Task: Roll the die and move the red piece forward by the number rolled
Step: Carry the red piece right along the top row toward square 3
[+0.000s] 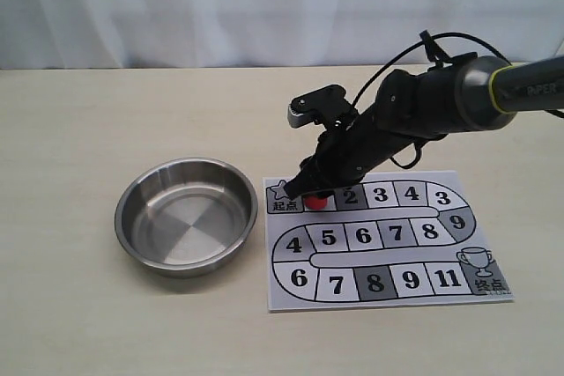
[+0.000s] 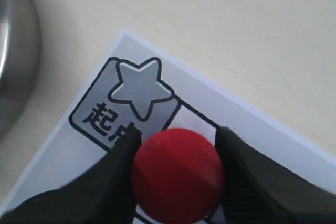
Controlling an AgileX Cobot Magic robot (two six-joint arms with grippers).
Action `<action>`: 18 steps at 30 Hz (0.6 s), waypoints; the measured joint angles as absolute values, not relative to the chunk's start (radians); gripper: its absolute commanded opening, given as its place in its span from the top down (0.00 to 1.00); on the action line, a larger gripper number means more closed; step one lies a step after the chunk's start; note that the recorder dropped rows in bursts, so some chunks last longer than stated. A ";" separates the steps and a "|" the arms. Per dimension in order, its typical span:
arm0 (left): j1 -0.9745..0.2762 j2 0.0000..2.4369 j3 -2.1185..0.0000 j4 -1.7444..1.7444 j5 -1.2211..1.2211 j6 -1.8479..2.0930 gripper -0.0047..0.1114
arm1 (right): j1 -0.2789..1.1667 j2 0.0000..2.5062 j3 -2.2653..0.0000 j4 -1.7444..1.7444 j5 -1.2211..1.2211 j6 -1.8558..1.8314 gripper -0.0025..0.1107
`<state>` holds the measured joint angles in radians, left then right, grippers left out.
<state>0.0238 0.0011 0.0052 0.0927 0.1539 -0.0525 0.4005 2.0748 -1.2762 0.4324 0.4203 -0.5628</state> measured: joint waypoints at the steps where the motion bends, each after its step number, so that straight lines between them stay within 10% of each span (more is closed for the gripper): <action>1: 0.024 0.001 0.005 0.093 0.154 -0.053 0.96 | 0.400 2.072 -1.276 0.422 0.420 -0.563 0.94; 18: 0.024 0.001 0.005 0.093 0.154 -0.053 0.96 | 0.295 1.973 -1.266 0.374 0.447 -0.509 0.94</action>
